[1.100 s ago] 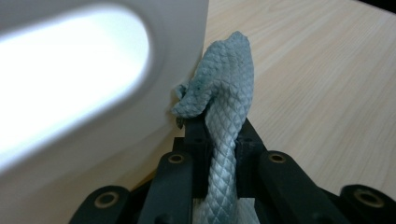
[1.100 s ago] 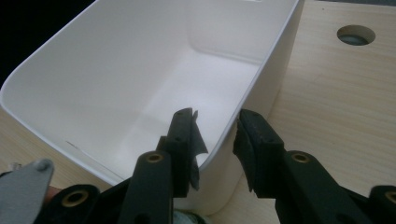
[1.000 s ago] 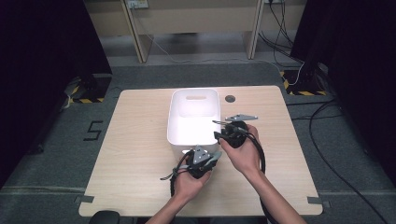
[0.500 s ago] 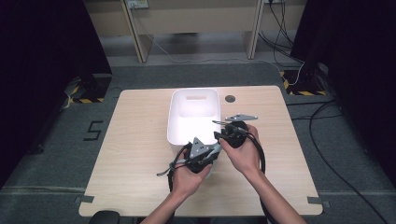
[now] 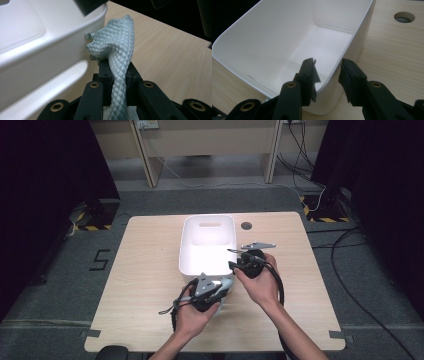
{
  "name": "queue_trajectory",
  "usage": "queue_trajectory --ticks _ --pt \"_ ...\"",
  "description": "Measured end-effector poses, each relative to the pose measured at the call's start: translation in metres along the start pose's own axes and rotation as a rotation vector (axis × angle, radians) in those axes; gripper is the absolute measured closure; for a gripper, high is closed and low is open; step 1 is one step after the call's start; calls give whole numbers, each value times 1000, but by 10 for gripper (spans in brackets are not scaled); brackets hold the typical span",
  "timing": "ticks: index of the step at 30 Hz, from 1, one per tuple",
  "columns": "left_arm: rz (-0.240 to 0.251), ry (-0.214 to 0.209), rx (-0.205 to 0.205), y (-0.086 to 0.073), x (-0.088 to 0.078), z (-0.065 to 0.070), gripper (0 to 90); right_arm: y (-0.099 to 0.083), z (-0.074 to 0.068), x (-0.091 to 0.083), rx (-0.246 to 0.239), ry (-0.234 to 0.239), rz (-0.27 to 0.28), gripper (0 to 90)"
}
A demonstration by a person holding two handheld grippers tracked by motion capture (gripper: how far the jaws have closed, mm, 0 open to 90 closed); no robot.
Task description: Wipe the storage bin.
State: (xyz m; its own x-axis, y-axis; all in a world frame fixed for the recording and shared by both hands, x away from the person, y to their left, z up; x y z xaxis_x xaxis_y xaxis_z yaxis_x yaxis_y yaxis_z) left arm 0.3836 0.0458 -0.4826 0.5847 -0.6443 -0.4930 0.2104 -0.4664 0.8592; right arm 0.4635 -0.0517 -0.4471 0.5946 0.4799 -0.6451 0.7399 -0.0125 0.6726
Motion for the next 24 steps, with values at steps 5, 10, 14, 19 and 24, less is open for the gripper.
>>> queue_trajectory --ticks 5,10,14,19,24 --pt "6 88 -41 -26 -59 -27 794 1 0 4 8 -15 -18 618" --pt "3 244 -107 -58 -121 -73 794 4 3 9 19 -33 -37 632" --pt "-8 332 -149 -75 -147 -107 792 7 5 15 53 -46 -69 647" --pt "-10 353 -161 -77 -146 -128 789 8 9 18 15 -101 -92 722" --pt "-18 350 -145 -68 -132 -143 785 11 18 15 -63 -135 -107 876"
Point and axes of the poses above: each handheld gripper's, and its own axes: x roughly forward along the jaws, y roughly out of its top, z roughly to its right, the point moved 9 cm from there along x, roughly forward along the jaws, and after that the axes turned 14 degrees about x, right-handed, at the moved point
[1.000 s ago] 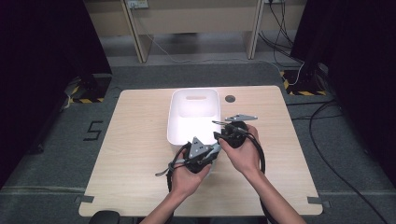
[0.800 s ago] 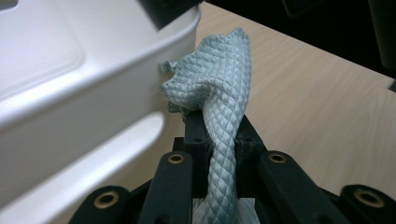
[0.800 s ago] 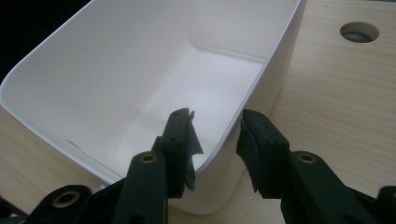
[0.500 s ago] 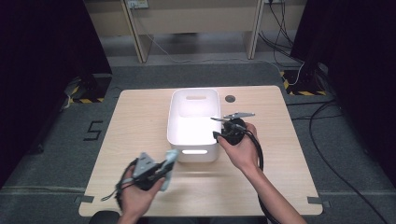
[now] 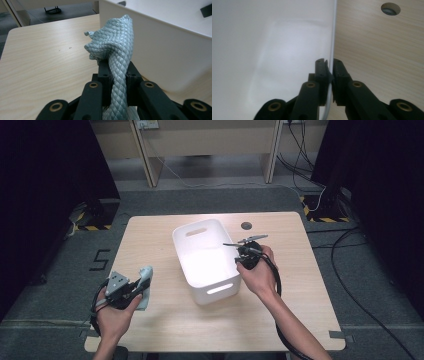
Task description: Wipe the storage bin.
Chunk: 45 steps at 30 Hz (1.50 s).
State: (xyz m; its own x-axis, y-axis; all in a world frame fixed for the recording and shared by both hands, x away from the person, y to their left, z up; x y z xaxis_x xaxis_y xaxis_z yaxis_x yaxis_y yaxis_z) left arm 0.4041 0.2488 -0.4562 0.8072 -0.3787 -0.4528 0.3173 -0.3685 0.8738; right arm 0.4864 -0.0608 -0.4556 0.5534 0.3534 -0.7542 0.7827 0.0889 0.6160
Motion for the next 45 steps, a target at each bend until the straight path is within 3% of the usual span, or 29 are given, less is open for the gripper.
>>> queue_trajectory --ticks 3,7,10,12,14,17,19,24,26,31,35,39,42,45 --pt "-15 12 7 4 13 -10 786 -3 -2 -5 -52 47 -19 850" --pt "-52 56 15 3 32 -31 791 -3 -6 -26 -61 106 81 770" --pt "-70 70 8 2 45 -43 795 -2 1 -48 -46 124 144 804" --pt "-71 65 6 3 52 -46 795 -3 10 -59 -30 108 158 857" --pt "-70 53 11 5 61 -48 795 -9 21 -63 -15 76 128 897" --pt "-68 39 11 7 75 -51 795 -25 28 -58 -3 70 64 900" --pt "-85 34 -8 8 81 -52 796 -36 26 -54 -2 76 32 900" --pt "-90 21 7 15 93 -56 798 -54 14 -45 -29 102 -12 900" --pt "-80 5 21 20 96 -56 798 -57 11 -43 -50 85 -8 900" --pt "-78 -16 44 28 101 -54 799 -64 3 -46 -67 102 -27 900" --pt "-71 -34 36 29 104 -53 799 -74 -5 -49 -83 126 -51 900" --pt "-56 -77 49 30 107 -48 800 -82 -15 -48 -107 146 -66 900" --pt "-43 -82 34 30 107 -51 804 -77 -15 -44 -111 127 -62 900" --pt "-40 -101 55 29 106 -52 807 -67 -11 -38 -97 109 -50 900"
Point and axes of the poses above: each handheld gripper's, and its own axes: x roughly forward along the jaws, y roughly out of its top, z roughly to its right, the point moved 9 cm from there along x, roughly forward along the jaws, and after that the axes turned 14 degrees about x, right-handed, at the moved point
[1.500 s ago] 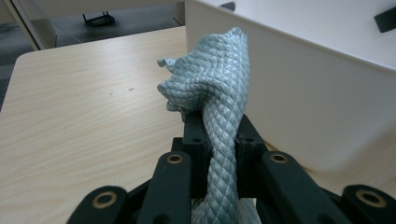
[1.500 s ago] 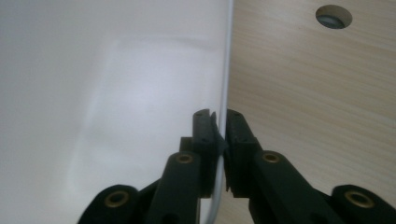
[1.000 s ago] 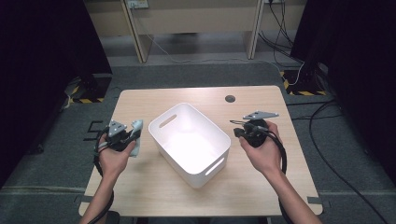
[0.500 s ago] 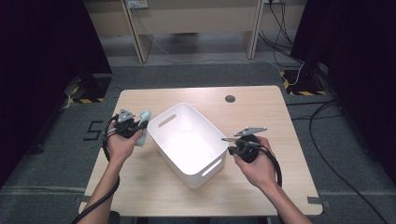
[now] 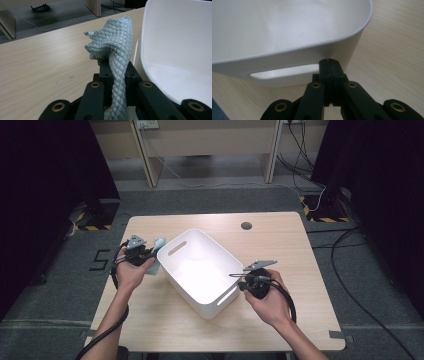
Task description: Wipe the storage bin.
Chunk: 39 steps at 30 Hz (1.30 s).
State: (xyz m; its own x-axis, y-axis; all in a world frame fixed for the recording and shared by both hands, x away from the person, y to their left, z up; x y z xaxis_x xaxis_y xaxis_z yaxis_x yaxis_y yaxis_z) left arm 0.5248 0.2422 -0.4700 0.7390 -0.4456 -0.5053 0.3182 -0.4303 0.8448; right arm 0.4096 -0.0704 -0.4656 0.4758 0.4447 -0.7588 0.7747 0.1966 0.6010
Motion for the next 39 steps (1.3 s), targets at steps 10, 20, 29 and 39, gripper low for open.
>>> queue_trajectory --ticks 10,20,29,39 --pt "16 -99 83 4 -7 37 808 51 48 9 193 -162 151 900" --pt "-15 -39 115 2 -21 59 804 61 70 7 298 -146 183 834" --pt "36 -5 135 -12 -64 89 802 65 57 -16 302 -85 241 748" --pt "50 -45 157 -13 -65 117 800 56 45 -19 283 -66 209 716"
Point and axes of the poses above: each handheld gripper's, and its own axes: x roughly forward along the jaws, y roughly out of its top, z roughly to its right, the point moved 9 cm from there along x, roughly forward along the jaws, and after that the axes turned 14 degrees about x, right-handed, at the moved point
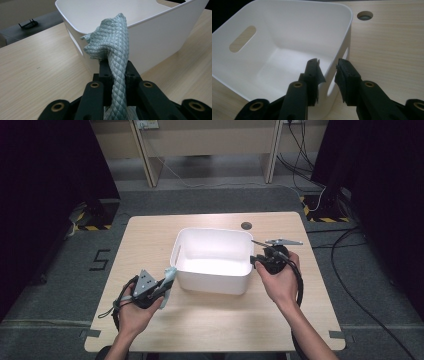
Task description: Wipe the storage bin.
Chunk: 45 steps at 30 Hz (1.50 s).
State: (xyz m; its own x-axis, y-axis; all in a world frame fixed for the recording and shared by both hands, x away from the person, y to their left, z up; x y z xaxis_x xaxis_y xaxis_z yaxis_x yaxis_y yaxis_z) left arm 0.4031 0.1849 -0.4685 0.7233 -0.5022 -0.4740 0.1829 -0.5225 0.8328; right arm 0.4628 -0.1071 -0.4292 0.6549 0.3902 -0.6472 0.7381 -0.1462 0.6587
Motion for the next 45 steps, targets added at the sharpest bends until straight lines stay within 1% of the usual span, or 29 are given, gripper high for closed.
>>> queue_trajectory --ticks 3,6,8,11,14,16,17,20,22,25,26,28,32,34,39,42,45 --pt "1 -4 -4 1 3 2 800 -6 0 7 -3 -6 -40 733" --pt "-3 -5 -10 1 5 2 799 -7 -1 12 -7 -16 -57 740" --pt "-8 -8 -14 0 7 4 799 -4 -1 16 -12 -16 -54 753" --pt "-8 -11 -21 -1 10 7 798 4 0 25 4 -9 -45 774" --pt "-6 -11 -29 0 13 10 797 11 0 32 -23 -28 -36 781" --pt "-10 -4 -36 -1 15 11 797 14 1 36 -38 -21 -25 757" --pt "-15 0 -36 -2 16 12 797 14 1 38 -34 -15 -26 742" --pt "-20 4 -39 -4 18 13 797 7 0 36 -34 -14 -35 724" --pt "-19 7 -45 -5 19 14 796 3 -1 32 -22 -18 -26 717" --pt "-17 14 -57 -5 19 15 796 2 -4 26 -59 -51 -20 733" --pt "-17 17 -61 -5 19 15 796 1 -5 25 -65 -55 -22 735" --pt "-18 20 -69 -5 19 14 795 1 -5 26 -58 -49 -18 730" --pt "-17 28 -86 -3 20 13 795 1 -4 29 -67 -46 -19 724" --pt "-17 26 -84 -2 22 13 795 1 -4 30 -73 -39 -19 722" --pt "-17 30 -95 -2 26 12 796 1 -4 30 -83 -29 -17 722" --pt "-22 31 -97 -3 27 12 796 1 -4 30 -78 -22 -16 722" --pt "-24 31 -100 -3 29 12 796 1 -4 30 -82 -20 -17 722"
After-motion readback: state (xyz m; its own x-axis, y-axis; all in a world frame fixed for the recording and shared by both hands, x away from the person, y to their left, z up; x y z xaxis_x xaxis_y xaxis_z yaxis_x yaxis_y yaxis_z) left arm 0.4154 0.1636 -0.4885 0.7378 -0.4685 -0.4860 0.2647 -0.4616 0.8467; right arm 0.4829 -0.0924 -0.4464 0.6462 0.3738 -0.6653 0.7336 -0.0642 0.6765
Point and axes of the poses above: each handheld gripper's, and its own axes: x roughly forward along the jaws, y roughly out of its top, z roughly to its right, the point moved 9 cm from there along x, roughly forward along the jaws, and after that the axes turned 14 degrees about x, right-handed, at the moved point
